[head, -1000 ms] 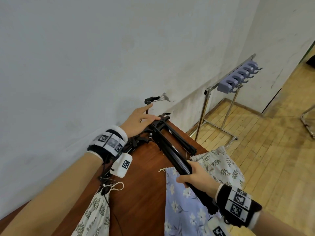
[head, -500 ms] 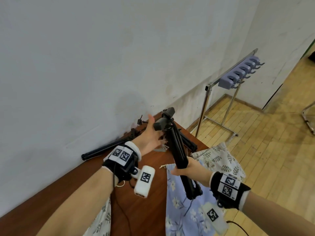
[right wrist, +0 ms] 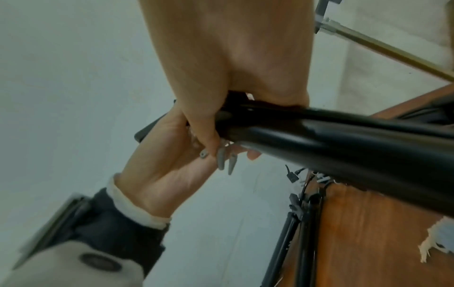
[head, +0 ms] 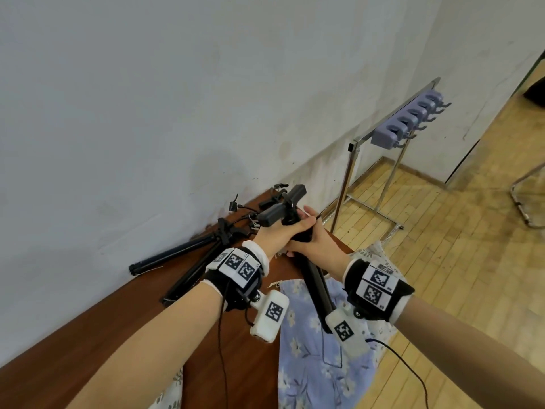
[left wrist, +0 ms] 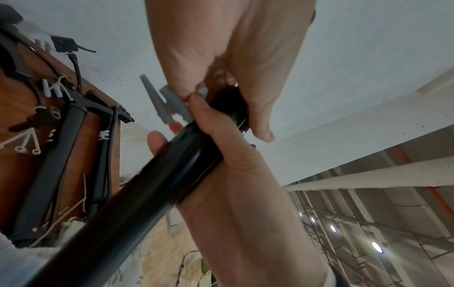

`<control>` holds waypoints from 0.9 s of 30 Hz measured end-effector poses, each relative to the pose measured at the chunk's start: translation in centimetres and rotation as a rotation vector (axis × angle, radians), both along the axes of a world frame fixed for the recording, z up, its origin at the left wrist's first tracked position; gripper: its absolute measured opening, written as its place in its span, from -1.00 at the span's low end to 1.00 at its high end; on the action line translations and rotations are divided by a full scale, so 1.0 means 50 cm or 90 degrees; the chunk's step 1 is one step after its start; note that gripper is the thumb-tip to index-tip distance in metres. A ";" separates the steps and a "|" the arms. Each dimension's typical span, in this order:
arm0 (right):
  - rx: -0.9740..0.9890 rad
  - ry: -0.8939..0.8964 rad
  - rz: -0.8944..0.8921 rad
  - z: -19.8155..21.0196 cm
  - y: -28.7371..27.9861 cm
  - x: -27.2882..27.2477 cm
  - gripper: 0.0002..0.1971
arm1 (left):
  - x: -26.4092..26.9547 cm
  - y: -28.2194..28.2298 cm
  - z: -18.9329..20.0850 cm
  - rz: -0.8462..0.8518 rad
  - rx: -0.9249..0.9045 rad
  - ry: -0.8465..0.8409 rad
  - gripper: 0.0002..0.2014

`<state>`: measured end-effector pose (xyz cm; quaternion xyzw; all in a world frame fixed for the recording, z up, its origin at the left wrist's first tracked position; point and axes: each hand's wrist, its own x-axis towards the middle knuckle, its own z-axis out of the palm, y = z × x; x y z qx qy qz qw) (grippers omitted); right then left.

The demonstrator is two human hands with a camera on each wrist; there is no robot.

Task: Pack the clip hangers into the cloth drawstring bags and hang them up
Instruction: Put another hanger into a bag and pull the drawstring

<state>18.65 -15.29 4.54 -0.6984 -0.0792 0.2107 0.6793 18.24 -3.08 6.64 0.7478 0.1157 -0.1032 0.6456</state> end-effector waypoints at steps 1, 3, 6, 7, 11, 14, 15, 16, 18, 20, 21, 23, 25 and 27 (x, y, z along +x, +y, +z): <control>0.014 0.000 -0.013 -0.002 0.000 0.002 -0.31 | 0.004 -0.001 0.001 -0.001 0.004 -0.011 -0.60; 0.036 0.020 -0.041 -0.004 0.002 0.010 -0.40 | 0.016 -0.002 -0.002 -0.014 -0.003 -0.007 -0.62; 0.090 0.092 -0.045 -0.008 -0.002 0.022 -0.55 | 0.039 0.011 -0.014 -0.080 -0.099 0.046 -0.43; 0.104 0.116 -0.034 -0.007 -0.003 0.027 -0.57 | 0.047 0.017 -0.022 -0.107 -0.155 0.061 -0.43; 0.114 0.150 -0.016 0.001 0.000 0.053 -0.54 | 0.074 0.023 -0.041 -0.130 -0.306 0.079 -0.68; 0.065 0.117 -0.039 -0.003 -0.003 0.067 -0.57 | 0.081 0.020 -0.034 -0.154 -0.294 0.086 -0.57; 0.055 0.106 -0.041 -0.008 -0.005 0.068 -0.57 | 0.082 0.019 -0.032 -0.176 -0.255 0.087 -0.47; 0.056 0.106 -0.042 -0.013 -0.006 0.067 -0.56 | 0.084 0.017 -0.027 -0.204 -0.202 0.082 -0.38; 0.078 0.111 -0.053 -0.018 -0.011 0.064 -0.56 | 0.095 0.016 -0.027 -0.272 -0.096 0.073 -0.42; 0.062 0.084 -0.079 -0.014 -0.023 0.069 -0.67 | 0.107 0.025 -0.030 -0.305 -0.080 0.090 -0.40; 0.042 0.068 -0.095 -0.008 -0.035 0.075 -0.73 | 0.112 0.038 -0.036 -0.289 -0.101 0.102 -0.31; 0.017 0.055 -0.144 0.005 -0.070 0.089 -0.82 | 0.124 0.071 -0.073 -0.177 -0.176 0.160 -0.26; 0.028 0.057 -0.185 0.014 -0.116 0.102 -0.88 | 0.129 0.095 -0.132 -0.072 -0.172 0.230 -0.42; 0.035 0.056 -0.218 0.022 -0.161 0.104 -0.94 | 0.131 0.093 -0.206 -0.100 -0.019 0.330 -0.55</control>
